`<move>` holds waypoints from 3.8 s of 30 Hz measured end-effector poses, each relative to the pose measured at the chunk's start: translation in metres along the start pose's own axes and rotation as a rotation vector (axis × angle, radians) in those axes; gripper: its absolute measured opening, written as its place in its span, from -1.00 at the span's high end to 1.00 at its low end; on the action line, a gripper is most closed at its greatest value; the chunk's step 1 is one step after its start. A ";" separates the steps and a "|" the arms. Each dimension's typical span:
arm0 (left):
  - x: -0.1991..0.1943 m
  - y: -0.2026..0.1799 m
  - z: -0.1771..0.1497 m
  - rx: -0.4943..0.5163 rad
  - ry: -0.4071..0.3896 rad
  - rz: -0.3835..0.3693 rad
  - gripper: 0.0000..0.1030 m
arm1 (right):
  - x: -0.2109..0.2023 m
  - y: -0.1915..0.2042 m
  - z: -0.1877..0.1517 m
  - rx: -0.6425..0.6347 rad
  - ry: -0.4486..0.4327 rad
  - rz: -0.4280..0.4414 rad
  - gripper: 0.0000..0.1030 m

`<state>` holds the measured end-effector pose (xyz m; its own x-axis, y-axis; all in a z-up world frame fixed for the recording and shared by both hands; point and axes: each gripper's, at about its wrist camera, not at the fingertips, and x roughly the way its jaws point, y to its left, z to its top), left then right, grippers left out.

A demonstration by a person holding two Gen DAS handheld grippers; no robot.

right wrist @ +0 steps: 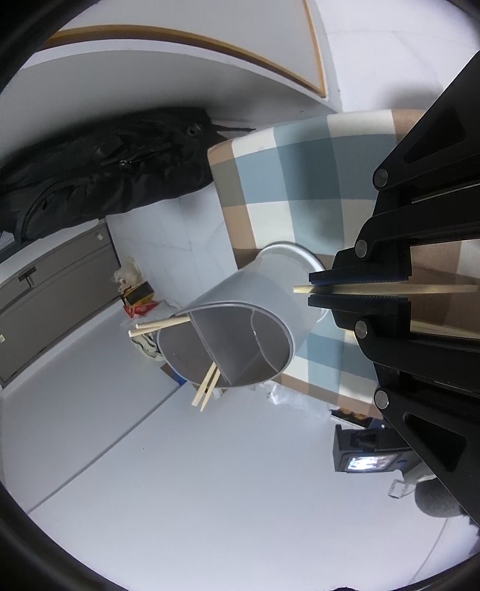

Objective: Organize utensils
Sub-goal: 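Close the left gripper on one stick from the bundle, then carry both held sticks upright up over the holder opening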

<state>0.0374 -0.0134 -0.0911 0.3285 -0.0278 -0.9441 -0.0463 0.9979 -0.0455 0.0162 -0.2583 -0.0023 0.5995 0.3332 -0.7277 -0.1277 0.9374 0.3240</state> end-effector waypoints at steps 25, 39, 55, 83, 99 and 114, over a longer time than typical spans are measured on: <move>0.003 -0.027 0.030 0.186 -0.028 -0.088 0.95 | 0.003 -0.004 0.004 0.015 0.007 0.013 0.92; -0.075 -0.007 0.024 0.076 -0.264 -0.194 0.95 | -0.007 0.009 0.005 -0.024 -0.043 0.029 0.92; -0.144 0.014 0.040 -0.026 -0.563 -0.290 0.96 | -0.035 0.045 0.009 -0.117 -0.132 0.046 0.93; -0.198 -0.003 0.145 -0.049 -0.856 -0.321 0.95 | -0.079 0.088 0.126 -0.180 -0.267 0.084 0.93; -0.153 -0.014 0.190 -0.048 -0.867 -0.325 0.95 | -0.047 0.088 0.182 -0.201 -0.269 0.069 0.93; -0.142 -0.010 0.176 -0.011 -0.896 -0.348 0.95 | -0.009 0.086 0.177 -0.253 -0.208 0.035 0.93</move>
<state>0.1573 -0.0091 0.1006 0.9242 -0.2629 -0.2771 0.1827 0.9413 -0.2838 0.1396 -0.1986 0.1393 0.7368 0.3622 -0.5710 -0.3275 0.9299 0.1673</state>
